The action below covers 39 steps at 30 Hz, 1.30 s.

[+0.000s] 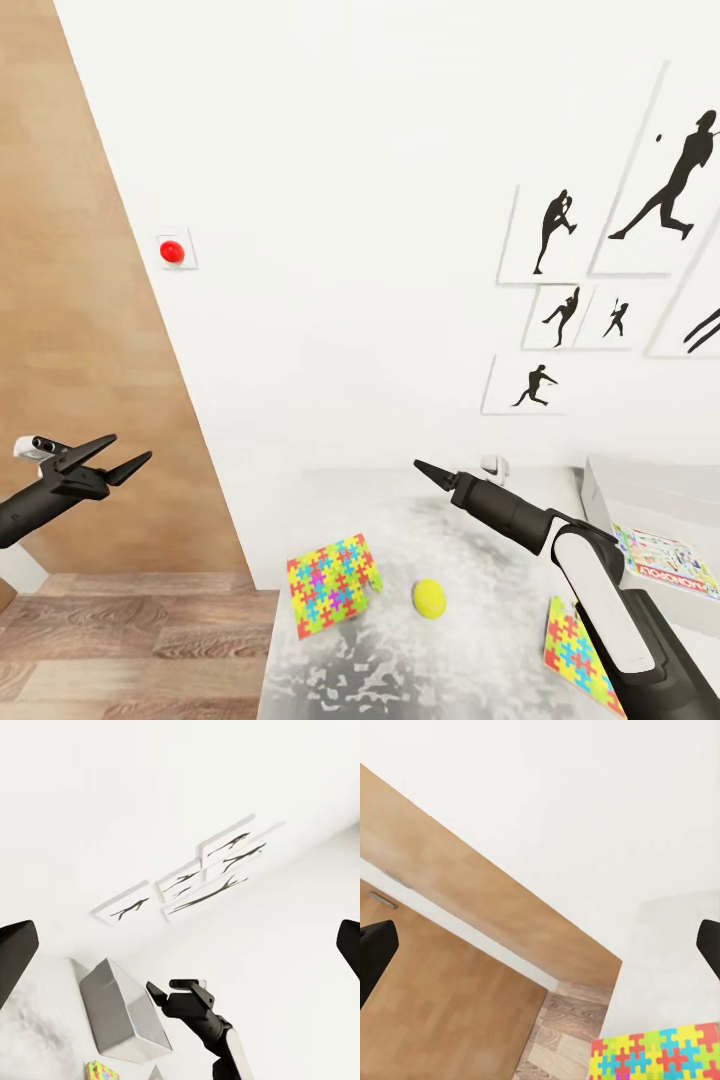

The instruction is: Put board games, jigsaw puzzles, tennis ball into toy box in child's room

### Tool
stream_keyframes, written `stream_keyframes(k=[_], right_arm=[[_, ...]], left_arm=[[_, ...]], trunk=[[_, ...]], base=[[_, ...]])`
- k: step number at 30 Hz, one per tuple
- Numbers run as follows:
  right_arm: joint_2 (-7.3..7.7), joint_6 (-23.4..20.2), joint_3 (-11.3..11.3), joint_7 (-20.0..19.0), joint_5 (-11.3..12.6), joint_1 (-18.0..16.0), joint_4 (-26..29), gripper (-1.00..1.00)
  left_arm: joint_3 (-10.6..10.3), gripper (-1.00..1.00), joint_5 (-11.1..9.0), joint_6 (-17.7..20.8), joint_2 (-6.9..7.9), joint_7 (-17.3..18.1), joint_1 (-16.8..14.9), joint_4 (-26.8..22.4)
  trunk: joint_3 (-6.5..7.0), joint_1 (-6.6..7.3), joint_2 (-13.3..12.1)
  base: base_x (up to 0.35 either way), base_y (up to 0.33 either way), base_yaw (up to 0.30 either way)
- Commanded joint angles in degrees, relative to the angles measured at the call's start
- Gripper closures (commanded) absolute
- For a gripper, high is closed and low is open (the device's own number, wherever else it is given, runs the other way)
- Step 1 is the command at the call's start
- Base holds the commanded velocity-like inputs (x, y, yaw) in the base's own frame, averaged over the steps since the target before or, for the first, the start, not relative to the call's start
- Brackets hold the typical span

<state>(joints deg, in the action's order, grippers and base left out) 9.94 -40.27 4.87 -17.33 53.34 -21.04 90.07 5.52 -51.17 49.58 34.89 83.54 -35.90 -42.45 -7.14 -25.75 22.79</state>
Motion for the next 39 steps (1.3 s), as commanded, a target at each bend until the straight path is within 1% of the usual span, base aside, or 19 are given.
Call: stream_keyframes(k=[1,5,7,10,12,13,15,16,17,18,19,20,21,23,24,27,31,34,39], right_arm=[[0.02,-0.2,0.0,0.0,0.0,-0.1,0.0,-1.0],[-0.03,-0.3,0.0,0.9,0.0,-0.1,0.0,-1.0],[-0.15,-0.6,0.1,3.0,0.1,-0.1,-0.1,-1.0],[-1.6,-1.2,0.2,9.2,0.3,-0.1,0.0,-1.0],[-4.08,-2.7,0.7,15.1,0.3,-0.1,0.1,-1.0],[-4.83,-3.3,0.9,16.6,0.3,-0.1,0.1,-1.0],[-8.42,-5.9,2.1,23.5,0.2,-0.2,-0.1,-1.0],[-9.46,-6.5,2.4,25.5,0.2,-0.4,-0.2,-1.0],[-11.55,-7.6,2.8,30.0,0.2,-1.3,-0.6,-1.0],[-13.48,-8.9,3.2,34.7,0.2,-3.1,-1.1,-1.0],[-14.35,-9.7,3.4,37.1,0.3,-4.3,-1.5,-1.0],[-15.92,-11.6,3.9,41.9,0.3,-6.9,-2.7,-1.0],[-16.66,-12.7,4.3,44.3,0.3,-8.2,-3.6,-1.0],[-19.47,-15.9,5.5,52.8,0.4,-13.8,-9.6,-1.0],[-19.94,-16.2,5.7,54.5,0.5,-15.2,-11.7,-1.0],[-19.94,-14.0,6.3,59.9,0.6,-23.7,-28.1,-1.0],[-19.94,-7.0,6.7,61.2,0.4,-30.4,-44.2,-1.0],[-19.94,-3.2,6.9,61.5,0.2,-32.8,-50.9,-1.0],[-19.94,-1.5,7.5,60.6,0.1,-33.6,-53.6,-1.0]], left_arm=[[0.0,-1.0,-0.1,0.6,0.01,0.1,0.0,0.0],[0.0,-1.0,-0.1,0.6,0.03,0.1,0.0,0.0],[0.0,-1.0,-0.1,0.6,0.05,0.1,0.0,0.0],[0.0,-1.0,-0.1,0.6,0.05,0.1,0.0,0.0],[0.0,-1.0,-0.1,0.6,0.03,0.0,0.0,0.0],[0.0,-1.0,-0.1,0.6,0.02,-0.1,0.0,0.0],[0.0,-1.0,-0.1,0.3,0.0,-0.3,0.0,0.0],[0.0,-1.0,-0.1,0.1,-0.02,-0.3,0.0,0.0],[-0.1,-1.0,-0.1,-0.2,-0.04,-0.4,0.0,0.0],[-0.1,-1.0,0.0,-0.5,-0.06,-0.4,0.0,0.0],[-0.1,-1.0,0.0,-0.5,-0.04,-0.5,0.0,0.0],[-0.1,-1.0,0.0,-0.7,-0.03,-0.6,0.0,0.0],[-0.1,-1.0,0.0,-0.7,-0.02,-0.7,0.0,0.0],[-0.1,-1.0,0.2,-0.8,0.0,-1.2,0.0,0.0],[-0.1,-1.0,0.2,-0.8,0.0,-1.4,0.0,0.0],[-0.1,-1.0,0.4,-0.9,-0.01,-4.8,-0.1,0.0],[0.0,-1.0,0.4,-0.9,-0.1,-9.6,-0.1,0.0],[0.0,-1.0,0.4,-0.9,-0.15,-12.9,-0.1,0.0],[-0.1,-1.0,0.5,-0.9,-0.26,-18.0,-0.3,-0.1]], trunk=[[-0.13,-0.04,0.1],[-0.13,-0.04,0.1],[-0.13,-0.04,0.1],[-0.13,-0.04,0.1],[-0.13,-0.04,0.1],[-0.13,-0.04,0.1],[-0.13,-0.04,0.1],[-0.13,-0.04,0.1],[-0.13,-0.04,0.1],[-0.13,-0.04,0.1],[-0.13,-0.04,0.1],[-0.13,-0.04,0.1],[-0.13,-0.04,0.1],[-0.13,-0.04,0.1],[-0.13,-0.04,0.1],[-0.13,-0.04,0.1],[-0.13,-0.04,0.1],[-0.13,-0.04,0.1],[-0.13,-0.04,0.1]], base=[[0.0,0.0,0.0],[0.0,0.0,0.0],[0.0,0.0,0.0],[0.0,0.0,0.0],[0.0,0.0,0.0],[0.0,0.0,0.0],[0.0,0.0,0.0],[0.0,0.0,0.0],[0.0,0.0,0.0],[0.0,0.0,0.0],[0.0,0.0,0.0],[0.0,0.0,0.0],[0.0,0.0,0.0],[0.0,0.0,0.0],[0.0,0.0,0.0],[0.0,0.0,0.0],[0.0,0.0,0.0],[0.0,0.0,0.0],[0.0,0.0,0.0]])
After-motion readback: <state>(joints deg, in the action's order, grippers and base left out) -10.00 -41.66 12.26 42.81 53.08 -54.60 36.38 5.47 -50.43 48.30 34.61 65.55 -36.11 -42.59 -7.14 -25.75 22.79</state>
